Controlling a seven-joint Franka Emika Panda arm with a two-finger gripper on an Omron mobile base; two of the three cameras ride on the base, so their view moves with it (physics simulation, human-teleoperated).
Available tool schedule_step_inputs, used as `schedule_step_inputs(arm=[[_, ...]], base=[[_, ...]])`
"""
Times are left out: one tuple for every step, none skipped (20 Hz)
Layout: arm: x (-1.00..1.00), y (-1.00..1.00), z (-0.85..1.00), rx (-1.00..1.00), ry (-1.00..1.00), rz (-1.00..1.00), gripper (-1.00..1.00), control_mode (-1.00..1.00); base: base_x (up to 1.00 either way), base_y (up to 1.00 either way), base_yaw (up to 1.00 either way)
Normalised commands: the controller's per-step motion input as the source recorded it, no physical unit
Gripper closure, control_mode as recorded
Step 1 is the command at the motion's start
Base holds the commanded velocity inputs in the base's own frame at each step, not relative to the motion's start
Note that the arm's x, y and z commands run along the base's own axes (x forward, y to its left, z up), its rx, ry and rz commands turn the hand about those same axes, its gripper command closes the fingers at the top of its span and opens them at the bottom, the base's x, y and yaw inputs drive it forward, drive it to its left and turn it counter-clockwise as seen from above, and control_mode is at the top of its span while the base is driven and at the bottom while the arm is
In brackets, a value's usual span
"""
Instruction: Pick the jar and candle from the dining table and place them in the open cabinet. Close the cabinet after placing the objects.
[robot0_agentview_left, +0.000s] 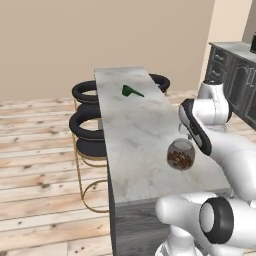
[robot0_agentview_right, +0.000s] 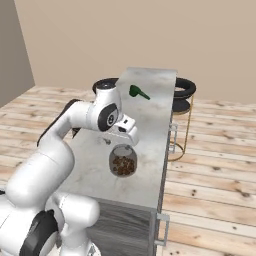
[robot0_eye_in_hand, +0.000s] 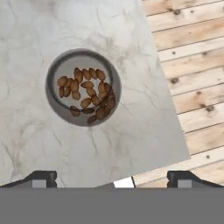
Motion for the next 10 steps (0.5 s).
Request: schedule_step_inputs(arm=[[0.29, -0.34, -0.27, 0.11, 0.28, 0.0, -1.0, -1.0], [0.22, -0.36, -0.34, 0.14, 0.23, 0.0, -1.0, -1.0], [0.17, -0.37, -0.37, 0.16, 0.21, 0.0, -1.0, -1.0], [0.19, -0.39, -0.41, 0.15, 0.21, 0.0, -1.0, -1.0], [0.13, -0.39, -0.5, 0.15, 0.18, 0.0, -1.0, -1.0], [0.04, -0.34, -0.53, 0.15, 0.14, 0.0, -1.0, -1.0], [0.0, -0.31, -0.47, 0.13, 0.11, 0.0, -1.0, -1.0], [0.0, -0.28, -0.42, 0.13, 0.1, 0.0, -1.0, -1.0], [0.0, -0.26, -0.31, 0.14, 0.05, 0.0, -1.0, -1.0], [0.0, -0.19, -0.2, 0.14, 0.02, 0.01, -1.0, -1.0]], base=[[0.0, 0.0, 0.0], [0.0, 0.0, 0.0], [0.0, 0.0, 0.0], [0.0, 0.0, 0.0], [0.0, 0.0, 0.0], [0.0, 0.0, 0.0], [0.0, 0.0, 0.0], [0.0, 0.0, 0.0], [0.0, 0.0, 0.0], [0.0, 0.0, 0.0]])
